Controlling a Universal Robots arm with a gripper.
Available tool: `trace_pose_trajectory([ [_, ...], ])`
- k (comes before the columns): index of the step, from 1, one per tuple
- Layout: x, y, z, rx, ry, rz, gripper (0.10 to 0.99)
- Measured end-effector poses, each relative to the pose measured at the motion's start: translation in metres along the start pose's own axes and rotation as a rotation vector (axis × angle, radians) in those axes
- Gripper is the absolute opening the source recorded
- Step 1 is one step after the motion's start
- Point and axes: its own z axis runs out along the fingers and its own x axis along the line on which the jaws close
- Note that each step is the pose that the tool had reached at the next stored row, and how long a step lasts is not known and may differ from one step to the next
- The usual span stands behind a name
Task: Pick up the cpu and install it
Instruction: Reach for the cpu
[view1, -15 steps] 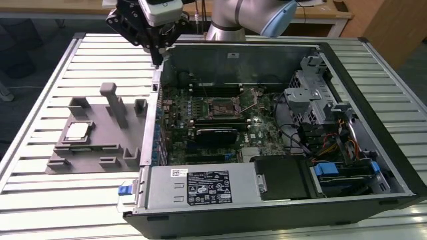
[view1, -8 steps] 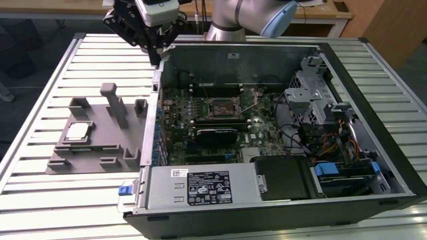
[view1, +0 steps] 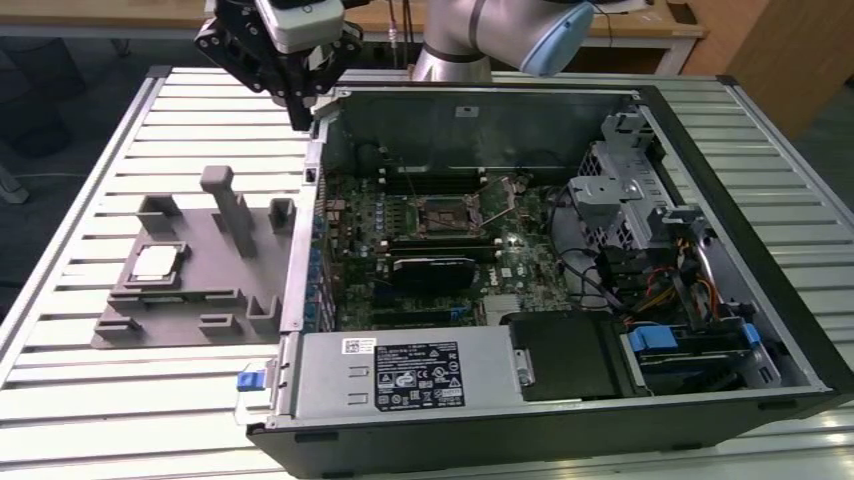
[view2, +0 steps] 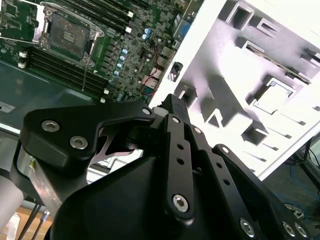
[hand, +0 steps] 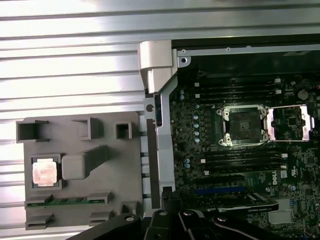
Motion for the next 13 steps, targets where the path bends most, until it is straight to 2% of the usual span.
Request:
trace_pose_trajectory([
  [13,0.0103,-0.0008,-0.0003,0.0,0.0,0.0,0.106],
])
